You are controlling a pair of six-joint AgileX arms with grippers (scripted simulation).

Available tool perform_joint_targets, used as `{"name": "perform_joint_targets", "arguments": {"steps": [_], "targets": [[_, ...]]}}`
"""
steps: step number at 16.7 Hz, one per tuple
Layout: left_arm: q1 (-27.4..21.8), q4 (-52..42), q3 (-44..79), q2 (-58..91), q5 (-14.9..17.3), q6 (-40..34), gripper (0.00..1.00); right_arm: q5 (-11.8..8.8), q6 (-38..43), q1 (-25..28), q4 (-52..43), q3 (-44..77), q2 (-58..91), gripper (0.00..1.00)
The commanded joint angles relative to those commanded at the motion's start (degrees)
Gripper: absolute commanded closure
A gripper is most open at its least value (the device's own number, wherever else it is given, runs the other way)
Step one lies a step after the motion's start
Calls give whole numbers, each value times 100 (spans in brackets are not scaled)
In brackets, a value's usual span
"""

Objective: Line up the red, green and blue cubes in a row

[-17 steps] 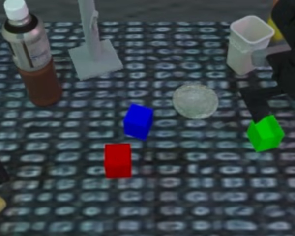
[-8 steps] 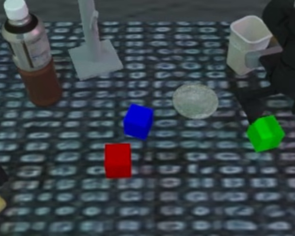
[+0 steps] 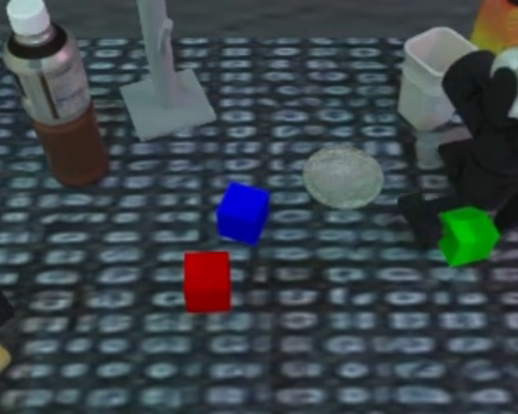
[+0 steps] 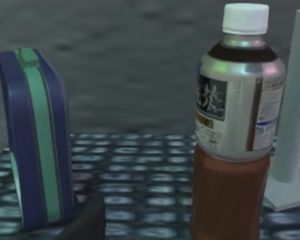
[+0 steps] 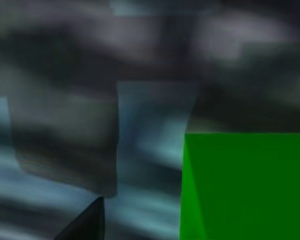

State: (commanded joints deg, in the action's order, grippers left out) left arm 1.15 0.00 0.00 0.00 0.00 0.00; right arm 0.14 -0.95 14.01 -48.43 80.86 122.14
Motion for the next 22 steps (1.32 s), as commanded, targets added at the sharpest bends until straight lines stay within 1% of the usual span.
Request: {"name": "perform_joint_targets", "arguments": {"steps": [5, 18, 19, 22], "targets": [[0, 0, 0, 0, 0, 0, 0, 0, 3, 3, 109, -77, 61, 0], [0, 0, 0, 0, 0, 0, 0, 0, 3, 3, 109, -77, 61, 98], [0, 0, 0, 0, 0, 0, 0, 0, 3, 3, 109, -77, 61, 100], [0, 0, 0, 0, 0, 0, 0, 0, 3, 3, 109, -77, 61, 100]]}}
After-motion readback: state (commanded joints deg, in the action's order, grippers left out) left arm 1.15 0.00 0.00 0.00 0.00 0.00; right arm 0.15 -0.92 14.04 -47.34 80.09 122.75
